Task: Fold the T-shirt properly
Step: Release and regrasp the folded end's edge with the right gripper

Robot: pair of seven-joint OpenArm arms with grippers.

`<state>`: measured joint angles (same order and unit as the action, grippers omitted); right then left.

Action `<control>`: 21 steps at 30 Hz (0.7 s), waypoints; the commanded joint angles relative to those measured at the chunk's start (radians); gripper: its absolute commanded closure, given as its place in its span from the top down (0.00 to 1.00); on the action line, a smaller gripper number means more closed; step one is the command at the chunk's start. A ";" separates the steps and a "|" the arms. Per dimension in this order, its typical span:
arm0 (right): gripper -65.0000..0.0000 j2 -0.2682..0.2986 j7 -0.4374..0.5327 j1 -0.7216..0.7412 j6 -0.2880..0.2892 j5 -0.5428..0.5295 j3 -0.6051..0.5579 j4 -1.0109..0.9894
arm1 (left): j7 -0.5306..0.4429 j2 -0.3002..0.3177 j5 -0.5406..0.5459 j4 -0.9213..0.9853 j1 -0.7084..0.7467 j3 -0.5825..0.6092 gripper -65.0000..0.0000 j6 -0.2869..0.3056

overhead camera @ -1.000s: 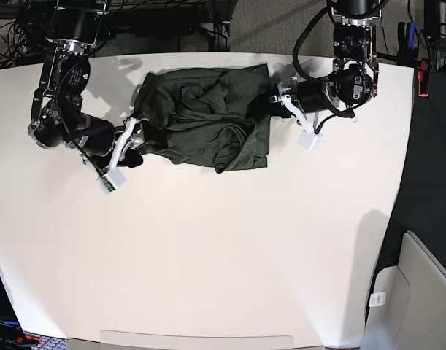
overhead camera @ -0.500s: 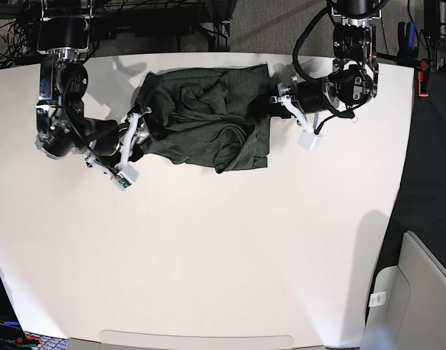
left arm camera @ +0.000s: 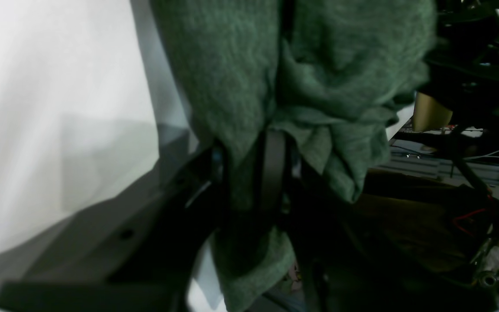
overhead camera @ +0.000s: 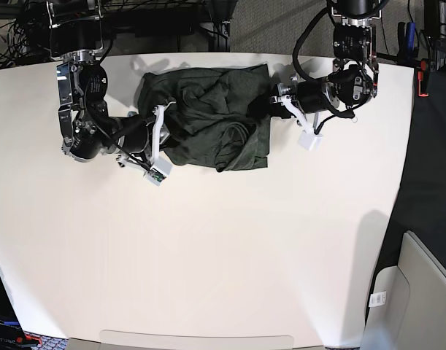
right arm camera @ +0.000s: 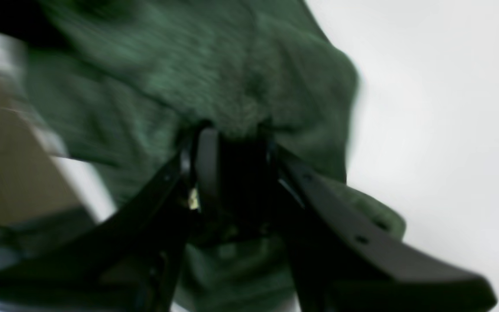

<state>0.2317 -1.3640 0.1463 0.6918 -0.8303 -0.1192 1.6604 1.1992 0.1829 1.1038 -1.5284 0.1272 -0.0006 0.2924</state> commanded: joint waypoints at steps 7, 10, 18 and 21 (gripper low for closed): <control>0.14 -0.048 0.033 -0.004 0.006 -0.152 0.077 0.022 | -0.002 0.019 0.008 -0.007 -0.005 -0.002 0.07 -0.003; 0.14 -0.073 0.007 -0.007 0.006 -0.191 0.072 0.021 | -0.003 0.028 0.008 -0.007 -0.005 -0.003 0.07 -0.005; 0.14 -0.127 -0.032 -0.035 0.006 -0.271 0.033 0.021 | -0.008 0.028 0.006 -0.007 -0.005 -0.003 0.07 -0.005; 0.14 -0.154 -0.032 -0.043 0.006 -0.271 0.000 0.021 | -0.038 0.031 0.006 -0.005 -0.004 -0.003 0.07 -0.005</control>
<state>0.0784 -1.4113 0.0856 0.6922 -1.0733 -0.1192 1.6611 1.1706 0.2028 1.1053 -1.5265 0.1291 0.0002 0.2920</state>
